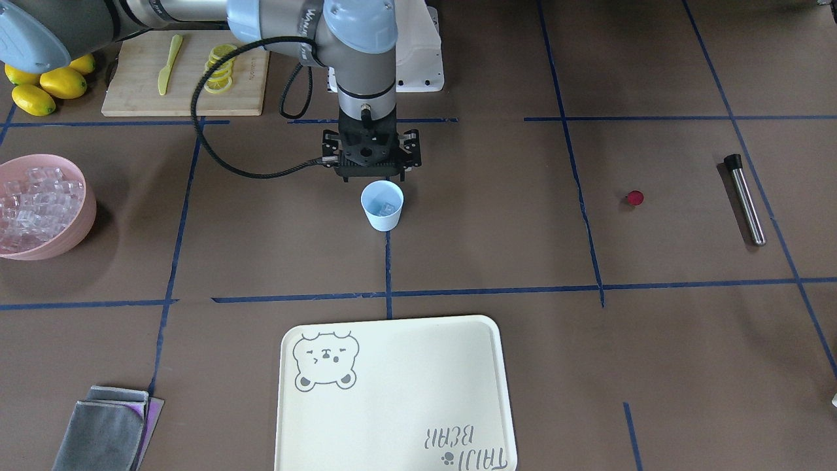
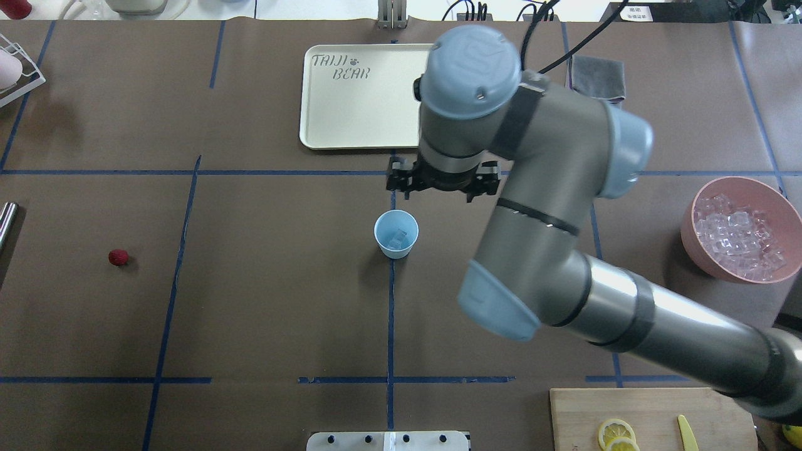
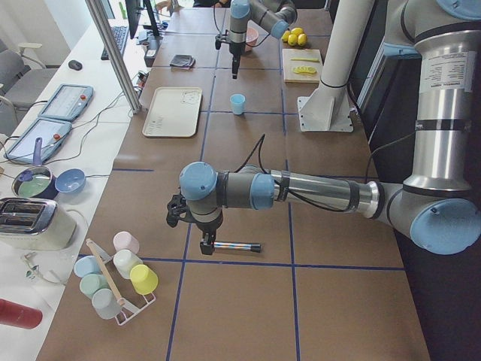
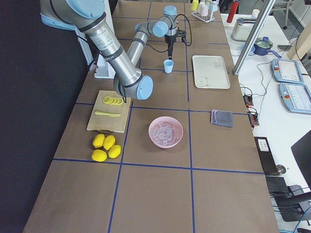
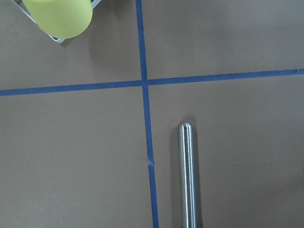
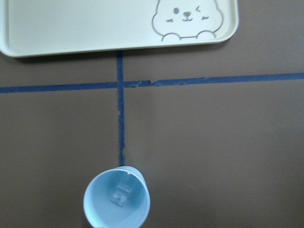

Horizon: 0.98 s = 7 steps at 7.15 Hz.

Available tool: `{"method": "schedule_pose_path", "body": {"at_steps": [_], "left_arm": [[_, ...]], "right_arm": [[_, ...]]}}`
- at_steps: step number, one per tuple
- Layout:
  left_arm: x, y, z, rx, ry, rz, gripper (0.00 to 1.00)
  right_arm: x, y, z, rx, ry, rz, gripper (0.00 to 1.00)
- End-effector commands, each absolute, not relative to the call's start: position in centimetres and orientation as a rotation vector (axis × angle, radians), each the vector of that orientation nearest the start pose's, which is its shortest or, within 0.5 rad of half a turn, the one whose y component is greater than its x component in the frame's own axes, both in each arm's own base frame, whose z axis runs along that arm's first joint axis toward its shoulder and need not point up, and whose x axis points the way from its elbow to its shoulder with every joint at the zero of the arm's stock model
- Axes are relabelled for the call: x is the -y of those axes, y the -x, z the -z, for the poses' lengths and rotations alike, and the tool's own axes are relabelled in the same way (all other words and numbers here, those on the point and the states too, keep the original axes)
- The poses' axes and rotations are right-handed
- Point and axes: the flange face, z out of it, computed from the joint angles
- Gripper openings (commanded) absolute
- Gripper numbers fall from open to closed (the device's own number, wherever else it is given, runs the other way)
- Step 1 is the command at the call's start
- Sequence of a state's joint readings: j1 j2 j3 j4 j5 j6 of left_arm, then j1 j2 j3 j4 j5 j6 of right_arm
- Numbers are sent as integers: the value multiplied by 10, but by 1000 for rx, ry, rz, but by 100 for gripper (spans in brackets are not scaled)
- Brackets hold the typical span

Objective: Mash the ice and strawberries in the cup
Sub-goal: 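Move the right gripper back over the pink bowl of ice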

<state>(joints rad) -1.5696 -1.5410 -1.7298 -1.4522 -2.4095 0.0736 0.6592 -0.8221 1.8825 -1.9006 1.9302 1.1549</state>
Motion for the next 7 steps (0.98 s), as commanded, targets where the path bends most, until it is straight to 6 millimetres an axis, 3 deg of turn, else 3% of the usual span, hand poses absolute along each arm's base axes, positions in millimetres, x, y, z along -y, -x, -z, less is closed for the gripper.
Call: {"method": "schedule_pose_path", "body": {"at_steps": [1,2,3,6,7], "left_arm": [[474,59,-592,-836,-56,-82,100],[473,58,-592,-838,-56,-82,100],[472,59,-592,-836,-56,-82,100],[473,59,-591,-837,-48,-59,100],[473,59,-591,-837,-46,-57,100]], "right_arm": [[460,280,-205,803,-127,-65,100],[468,238,-247,769,-152,-43,100],[468,210,-298,730,-156,-15,100],[449,138,-408,735,-175,46,100],[447,123,-435,736,-190,64,100]]}}
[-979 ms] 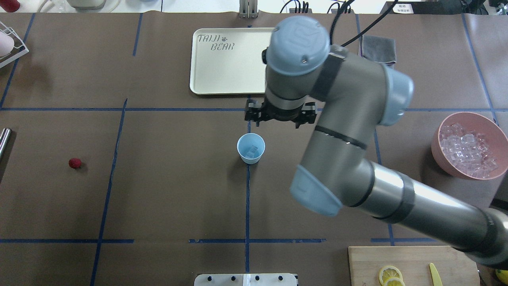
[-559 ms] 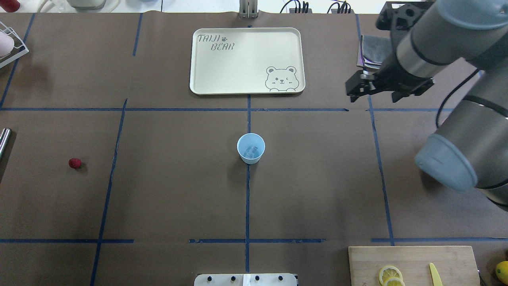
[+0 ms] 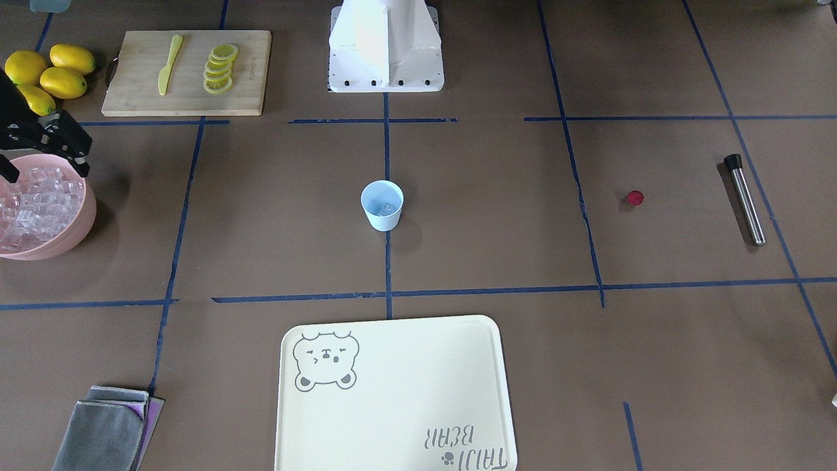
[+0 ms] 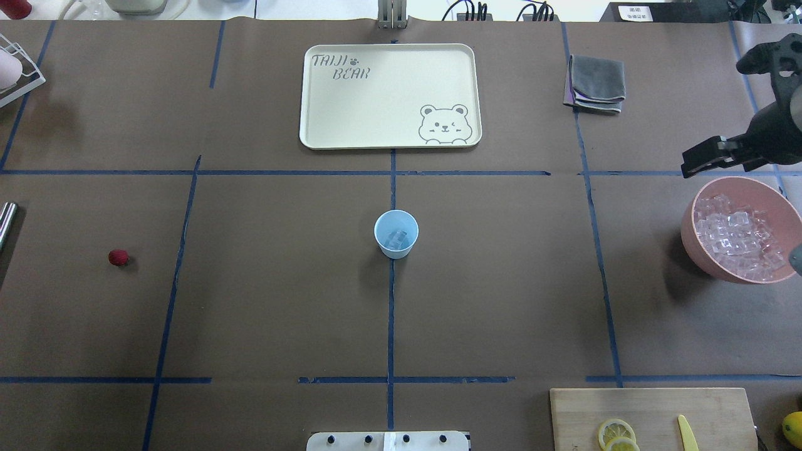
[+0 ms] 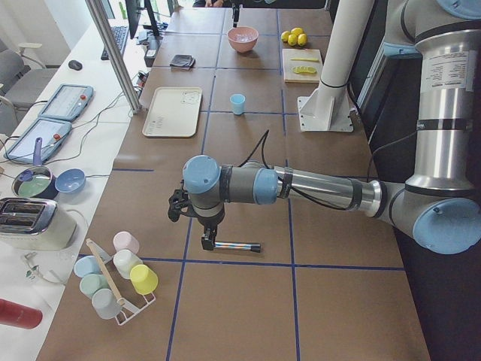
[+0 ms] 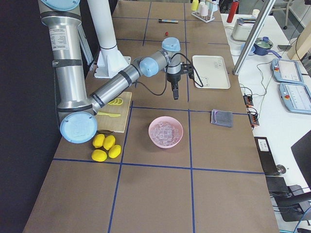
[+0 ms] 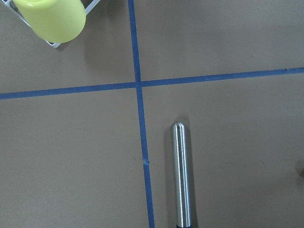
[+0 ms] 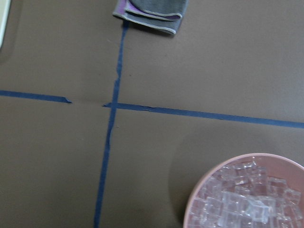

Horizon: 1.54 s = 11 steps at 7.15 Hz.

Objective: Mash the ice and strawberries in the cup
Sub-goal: 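Move the right gripper back over the pink bowl of ice, then lower the right gripper into the bowl and grasp a third ice cube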

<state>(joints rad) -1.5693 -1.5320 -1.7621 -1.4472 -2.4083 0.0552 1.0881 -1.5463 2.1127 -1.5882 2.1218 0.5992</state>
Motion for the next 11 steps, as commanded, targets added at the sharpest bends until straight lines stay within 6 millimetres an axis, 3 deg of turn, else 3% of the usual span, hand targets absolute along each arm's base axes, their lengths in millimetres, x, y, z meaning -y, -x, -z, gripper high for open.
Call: {"method": "schedule_pose_path", "body": {"at_steps": [1,2,6,9,11], "left_arm": [[473,58,-591,-838,-45,-56,100],[473,58,-591,-838,-45,-56,100],[473,58,-591,-838,-47,-56,100],[473,58,-590,-843,-48,-55,100],[473,58,-590,-843,-48,-57,100]], "right_arm": [[442,117,-474,724,-173,67,100],[443,117,-507,729,-183,64,100],[449,127,-577,746,-70,28,99],[466,137,-557,762,-99,46,92],[467,144,-555,764,-95,58,82]]}}
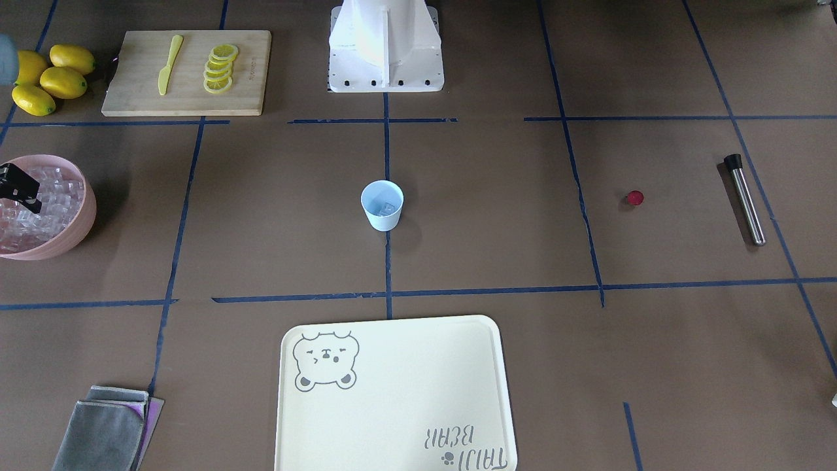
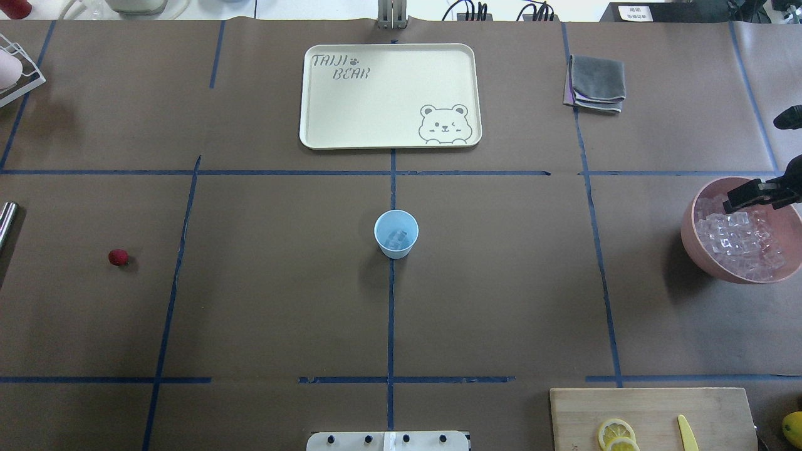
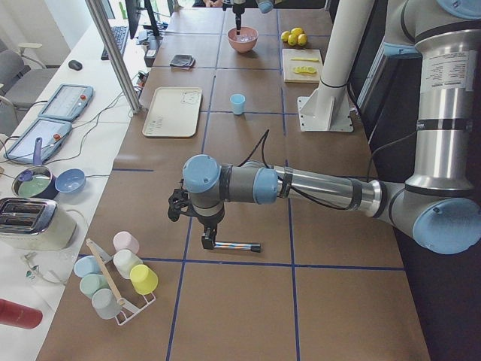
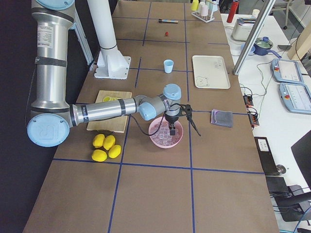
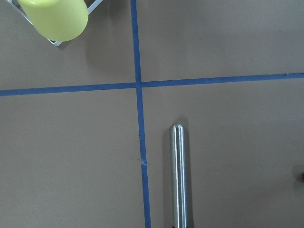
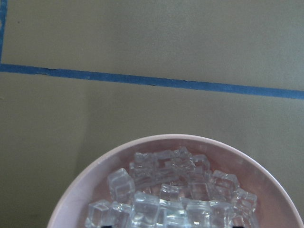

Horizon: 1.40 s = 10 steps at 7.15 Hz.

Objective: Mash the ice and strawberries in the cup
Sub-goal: 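Lower the right gripper into the bowl and grasp a third ice cube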

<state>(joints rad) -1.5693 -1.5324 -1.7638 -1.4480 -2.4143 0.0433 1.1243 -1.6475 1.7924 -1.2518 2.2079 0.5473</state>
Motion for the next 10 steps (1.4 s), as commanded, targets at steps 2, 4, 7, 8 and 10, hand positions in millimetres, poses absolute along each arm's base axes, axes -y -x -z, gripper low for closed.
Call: {"method": "schedule_pose_path", "body": {"at_steps": [2,4,7,8,10], "left_arm": [[473,58,-585,-843,-55,-59,100],[473,58,-583,-843,-56,-50,100],[473,58,-579,-843,-61,-52,100],[473,58,-578,-843,-64,-52,100],[473,58,-576,-841,-67,-53,100]], "right_arm": [[466,144,-567,756,-74,55,82],[463,149,-577,750,-57,59,74],[461,157,-580,750,-47,76,62],[461,157,-581,750,-46,75,61],[459,156,-583,748,-42,74,53]]}}
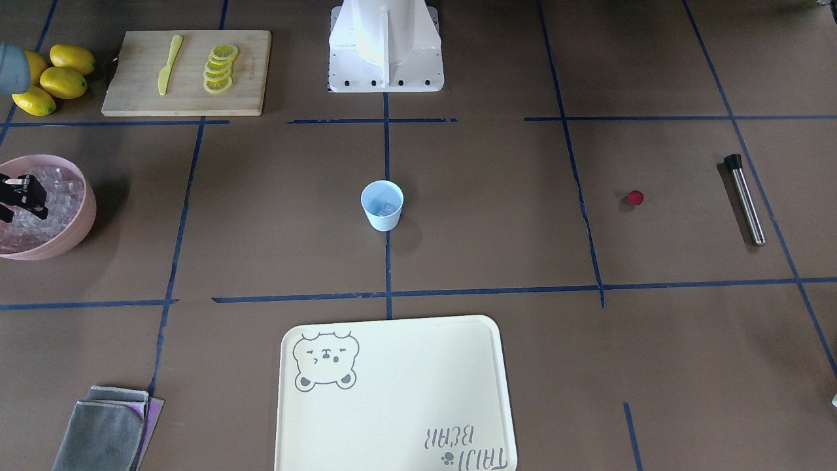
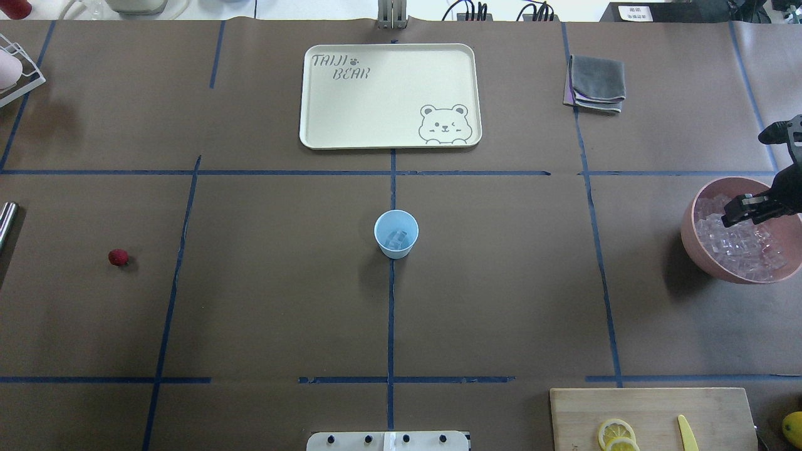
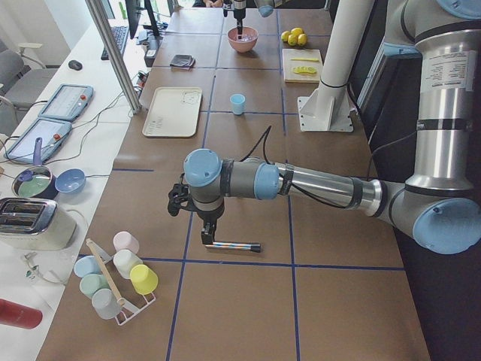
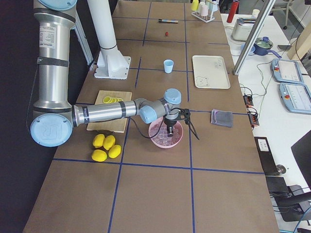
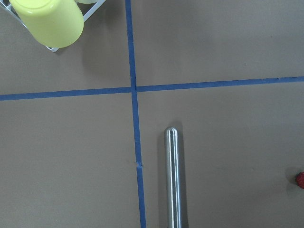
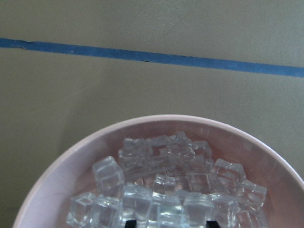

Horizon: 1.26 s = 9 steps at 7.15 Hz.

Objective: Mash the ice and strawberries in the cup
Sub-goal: 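Lower the right gripper into the bowl and grasp a third ice cube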

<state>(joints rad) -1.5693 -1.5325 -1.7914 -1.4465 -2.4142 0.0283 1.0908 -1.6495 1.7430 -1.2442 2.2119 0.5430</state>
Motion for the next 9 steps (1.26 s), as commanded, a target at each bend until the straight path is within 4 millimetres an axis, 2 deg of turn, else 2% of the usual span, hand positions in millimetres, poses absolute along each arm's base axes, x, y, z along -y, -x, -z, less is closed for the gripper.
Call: {"method": "schedule_pose_path", "body": {"at_steps": [1,2,4,5,6,7,8,9], "left_arm": [[473,58,-575,-843,-69,-53,100],[473,58,-575,-843,-69,-53,100],[473,58,-576,-843,-65,-51,100],[473,58,-576,-843,-65,-51,100],[473,58,-576,-843,-65,-49,100],[473,58,-576,-843,-64,-49,100],[473,58,-576,-843,-64,-49,100],[473,58,-576,-843,-64,-48,100]], "right_arm": [[458,155,-584,746,-46,82,25],[458,155,-583,747,-49,85,3],[458,154,-574,755,-63,89,0],[452,148,-553,777,-85,95,0],[440,128,-527,815,-113,81,0],[435,125,-488,825,-133,84,0],[444,132,-428,824,-141,84,0],[463,155,-375,821,-128,104,0]]}}
